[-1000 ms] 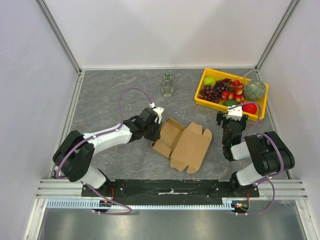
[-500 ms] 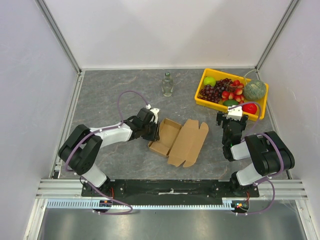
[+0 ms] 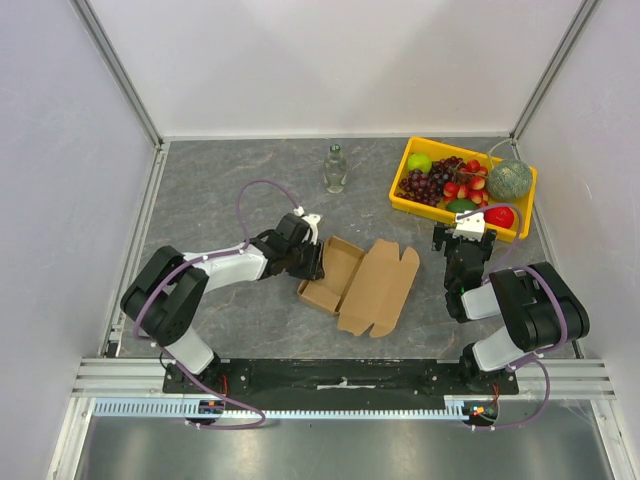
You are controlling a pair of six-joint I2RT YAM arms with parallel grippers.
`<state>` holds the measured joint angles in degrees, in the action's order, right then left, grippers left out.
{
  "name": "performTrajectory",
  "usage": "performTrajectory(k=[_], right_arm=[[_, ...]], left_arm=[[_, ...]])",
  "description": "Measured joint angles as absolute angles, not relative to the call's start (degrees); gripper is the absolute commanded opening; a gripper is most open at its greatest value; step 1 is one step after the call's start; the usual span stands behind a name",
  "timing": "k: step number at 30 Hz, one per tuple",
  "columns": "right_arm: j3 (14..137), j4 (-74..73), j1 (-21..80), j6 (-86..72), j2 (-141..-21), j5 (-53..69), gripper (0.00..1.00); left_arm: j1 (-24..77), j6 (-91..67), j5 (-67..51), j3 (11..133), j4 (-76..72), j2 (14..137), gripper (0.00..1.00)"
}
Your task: Fold the paper box
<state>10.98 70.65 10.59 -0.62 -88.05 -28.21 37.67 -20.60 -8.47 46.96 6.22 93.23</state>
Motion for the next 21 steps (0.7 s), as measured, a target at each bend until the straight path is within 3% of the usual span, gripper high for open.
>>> performTrajectory(k=[6, 10, 15, 21], right_arm=[[11.22, 70.35, 10.26, -0.89, -88.05, -27.81, 0.98], [11.44, 69.54, 9.17, -1.48, -88.05, -27.27, 0.98], [11.51, 68.95, 9.15, -1.87, -87.90, -27.20, 0.98], [18.20, 49.45, 9.15, -5.63, -75.42, -30.83, 0.98]], left_arm=[[37.69, -20.84, -7.42, 50.37, 7.94, 94.96, 0.80], [37.67, -21.56, -7.55, 55.31, 12.56, 96.29, 0.94], [37.69, -22.76, -7.53, 60.84, 19.31, 94.87, 0.96], [37.67, -24.16, -7.62, 70.91, 30.02, 91.66, 0.98]])
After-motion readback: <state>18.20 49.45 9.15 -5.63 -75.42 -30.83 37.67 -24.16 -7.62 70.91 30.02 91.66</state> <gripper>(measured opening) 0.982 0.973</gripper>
